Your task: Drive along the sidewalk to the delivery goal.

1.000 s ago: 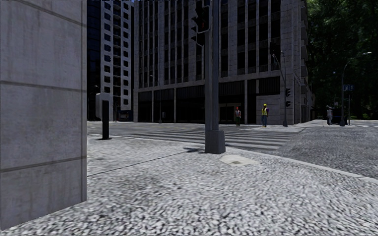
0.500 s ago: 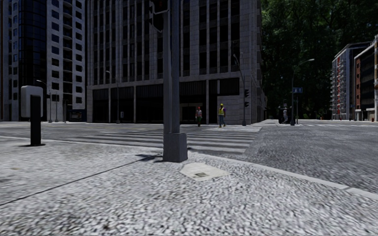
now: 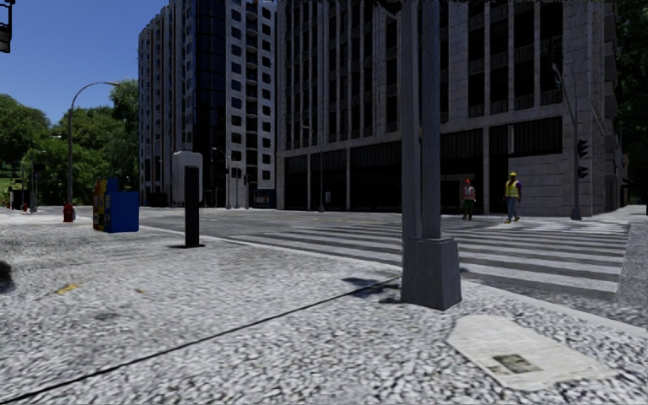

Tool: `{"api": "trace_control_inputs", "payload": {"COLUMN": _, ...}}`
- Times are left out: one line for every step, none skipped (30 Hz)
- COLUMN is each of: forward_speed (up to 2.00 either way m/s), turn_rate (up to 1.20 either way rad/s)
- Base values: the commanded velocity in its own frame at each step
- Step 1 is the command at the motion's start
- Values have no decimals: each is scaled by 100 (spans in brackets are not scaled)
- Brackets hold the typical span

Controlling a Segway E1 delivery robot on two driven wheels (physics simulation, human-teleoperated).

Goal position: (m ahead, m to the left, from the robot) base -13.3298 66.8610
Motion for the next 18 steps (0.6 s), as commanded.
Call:
{"api": "trace_control_inputs", "payload": {"forward_speed": 164, "turn_rate": 120}}
{"api": "trace_control_inputs", "payload": {"forward_speed": 164, "turn_rate": 120}}
{"api": "trace_control_inputs", "payload": {"forward_speed": 164, "turn_rate": 120}}
{"api": "trace_control_inputs", "payload": {"forward_speed": 164, "turn_rate": 120}}
{"api": "trace_control_inputs", "payload": {"forward_speed": 164, "turn_rate": 120}}
{"api": "trace_control_inputs", "payload": {"forward_speed": 164, "turn_rate": 120}}
{"api": "trace_control_inputs", "payload": {"forward_speed": 164, "turn_rate": 120}}
{"api": "trace_control_inputs", "payload": {"forward_speed": 164, "turn_rate": 101}}
{"api": "trace_control_inputs", "payload": {"forward_speed": 164, "turn_rate": 31}}
{"api": "trace_control_inputs", "payload": {"forward_speed": 164, "turn_rate": 0}}
{"api": "trace_control_inputs", "payload": {"forward_speed": 164, "turn_rate": 0}}
{"api": "trace_control_inputs", "payload": {"forward_speed": 164, "turn_rate": 0}}
{"api": "trace_control_inputs", "payload": {"forward_speed": 168, "turn_rate": 0}}
{"api": "trace_control_inputs", "payload": {"forward_speed": 168, "turn_rate": 0}}
{"api": "trace_control_inputs", "payload": {"forward_speed": 171, "turn_rate": 0}}
{"api": "trace_control_inputs", "payload": {"forward_speed": 176, "turn_rate": 0}}
{"api": "trace_control_inputs", "payload": {"forward_speed": 181, "turn_rate": 0}}
{"api": "trace_control_inputs", "payload": {"forward_speed": 184, "turn_rate": 0}}
